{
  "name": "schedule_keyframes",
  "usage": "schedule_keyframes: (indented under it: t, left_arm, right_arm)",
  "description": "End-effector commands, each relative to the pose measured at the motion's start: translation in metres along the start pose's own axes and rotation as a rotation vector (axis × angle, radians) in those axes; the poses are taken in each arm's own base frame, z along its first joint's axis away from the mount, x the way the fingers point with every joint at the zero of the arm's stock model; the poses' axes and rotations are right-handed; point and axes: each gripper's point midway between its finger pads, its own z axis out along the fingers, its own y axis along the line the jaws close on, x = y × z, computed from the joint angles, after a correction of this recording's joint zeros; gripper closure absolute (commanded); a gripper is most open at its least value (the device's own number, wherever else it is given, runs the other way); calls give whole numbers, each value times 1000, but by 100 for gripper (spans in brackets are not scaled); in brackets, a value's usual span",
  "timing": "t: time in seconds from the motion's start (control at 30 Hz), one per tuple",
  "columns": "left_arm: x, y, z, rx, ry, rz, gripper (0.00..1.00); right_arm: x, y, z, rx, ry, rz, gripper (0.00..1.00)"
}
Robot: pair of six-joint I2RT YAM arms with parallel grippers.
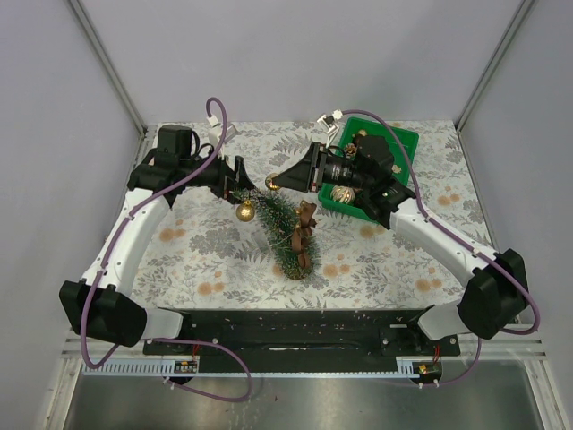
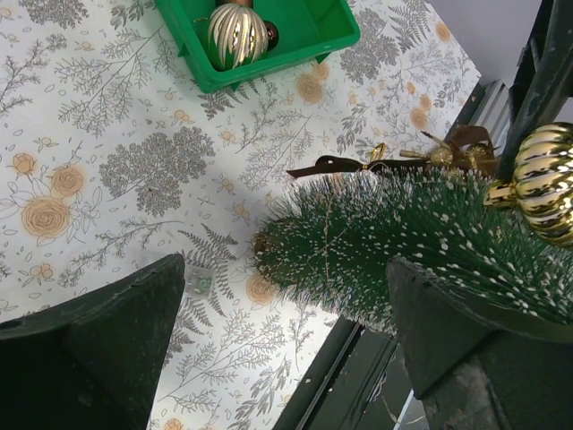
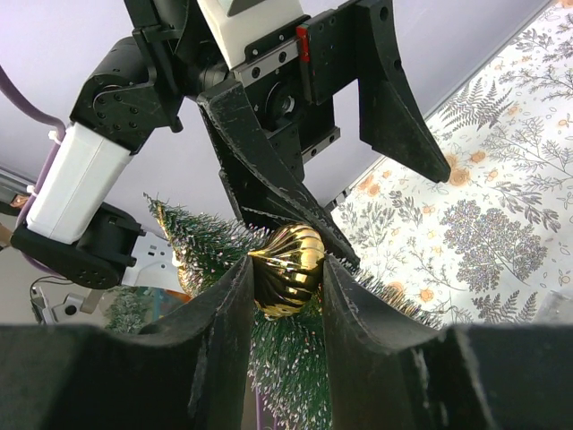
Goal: Decorate the small christmas tree
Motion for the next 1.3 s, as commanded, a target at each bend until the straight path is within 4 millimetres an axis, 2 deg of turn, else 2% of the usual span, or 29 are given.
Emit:
schedule_keyframes:
  t: [0.0, 0.4, 0.57, 0.7, 1.0, 1.27]
  left_arm:
    - [-21, -11, -7, 7, -50, 59, 1]
    - [-22, -10, -6, -1, -51, 61, 1]
    - [-23, -11, -7, 1, -54, 64, 1]
    - [-24, -12, -7, 2, -54, 66, 1]
    - [-27, -18, -7, 14, -54, 49, 1]
    - [-24, -31, -12, 49, -37, 24, 1]
  right_arm:
    - [-18, 22, 1, -53, -55, -89, 95]
    - [-1, 7, -13, 36, -36, -90, 95]
    - [5, -5, -16, 90, -24, -107, 95]
    - [4, -11, -12, 95, -30, -99, 95]
    - [-11, -1, 1, 18, -75, -71, 97]
    - [-14, -2, -3, 40, -122, -72, 98]
